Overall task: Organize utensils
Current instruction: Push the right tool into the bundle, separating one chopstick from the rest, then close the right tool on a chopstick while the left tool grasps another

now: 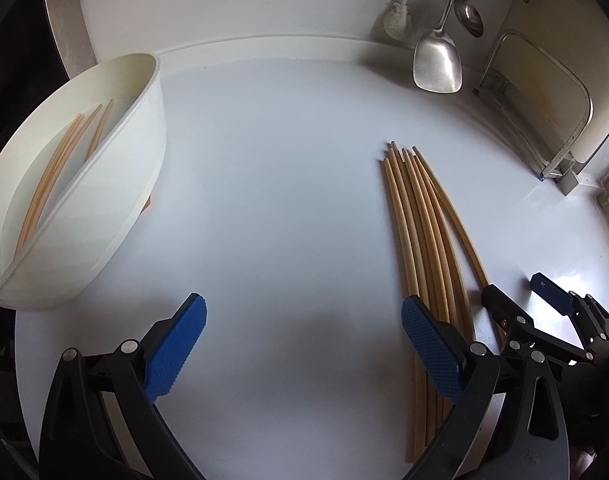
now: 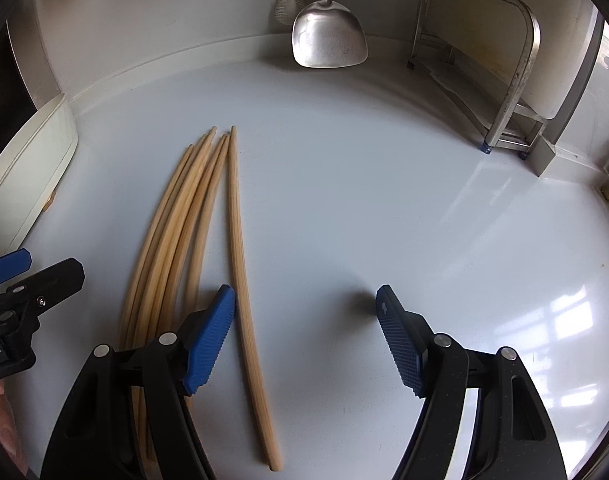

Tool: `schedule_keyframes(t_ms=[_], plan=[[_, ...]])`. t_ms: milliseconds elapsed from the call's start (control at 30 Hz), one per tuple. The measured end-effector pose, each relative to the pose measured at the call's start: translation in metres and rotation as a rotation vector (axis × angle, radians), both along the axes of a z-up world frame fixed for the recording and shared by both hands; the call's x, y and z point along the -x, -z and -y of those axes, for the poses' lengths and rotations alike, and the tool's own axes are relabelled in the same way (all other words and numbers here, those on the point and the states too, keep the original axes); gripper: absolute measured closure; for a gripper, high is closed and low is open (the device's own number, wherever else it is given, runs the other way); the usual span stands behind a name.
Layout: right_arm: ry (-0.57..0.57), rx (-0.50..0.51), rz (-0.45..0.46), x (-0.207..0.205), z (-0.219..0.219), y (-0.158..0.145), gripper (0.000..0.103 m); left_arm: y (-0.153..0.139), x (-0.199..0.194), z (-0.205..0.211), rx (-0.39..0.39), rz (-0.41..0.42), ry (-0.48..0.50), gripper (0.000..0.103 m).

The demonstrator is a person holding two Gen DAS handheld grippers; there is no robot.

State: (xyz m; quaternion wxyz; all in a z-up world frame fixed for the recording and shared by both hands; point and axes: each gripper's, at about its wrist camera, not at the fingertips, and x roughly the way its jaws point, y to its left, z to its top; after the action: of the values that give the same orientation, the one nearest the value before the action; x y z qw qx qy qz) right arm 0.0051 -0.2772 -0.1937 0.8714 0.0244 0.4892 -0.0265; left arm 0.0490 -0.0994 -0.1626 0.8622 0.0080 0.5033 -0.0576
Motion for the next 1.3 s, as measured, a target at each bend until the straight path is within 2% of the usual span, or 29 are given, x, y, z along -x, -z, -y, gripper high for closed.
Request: schedule_keyframes(t_ms=[200, 533, 800, 1100, 1300], plan=[[0.036, -0.01, 0.009, 0.003, 0.021, 0.0, 0.033, 0.005, 0.002, 0.007, 0.028, -0.034, 0.04, 0.007], [0.035, -0.028, 0.036, 0.005, 0.027, -0.006, 0.033, 0.021, 0.004, 0.019, -0.002, -0.077, 0.059, 0.006], [0.029, -0.015, 0.029, 0.002, 0.027, -0.003, 0.033, 0.025, 0.001, 0.016, -0.054, -0.06, 0.044, 0.006], [0.0, 0.008, 0.033, -0.009, 0.032, 0.002, 0.033, 0.025, -0.014, 0.016, -0.06, -0.039, 0.027, 0.006], [-0.072, 0.016, 0.04, -0.015, 0.027, 0.002, 0.034, 0.025, -0.019, 0.019, -0.062, -0.026, 0.027, 0.005]])
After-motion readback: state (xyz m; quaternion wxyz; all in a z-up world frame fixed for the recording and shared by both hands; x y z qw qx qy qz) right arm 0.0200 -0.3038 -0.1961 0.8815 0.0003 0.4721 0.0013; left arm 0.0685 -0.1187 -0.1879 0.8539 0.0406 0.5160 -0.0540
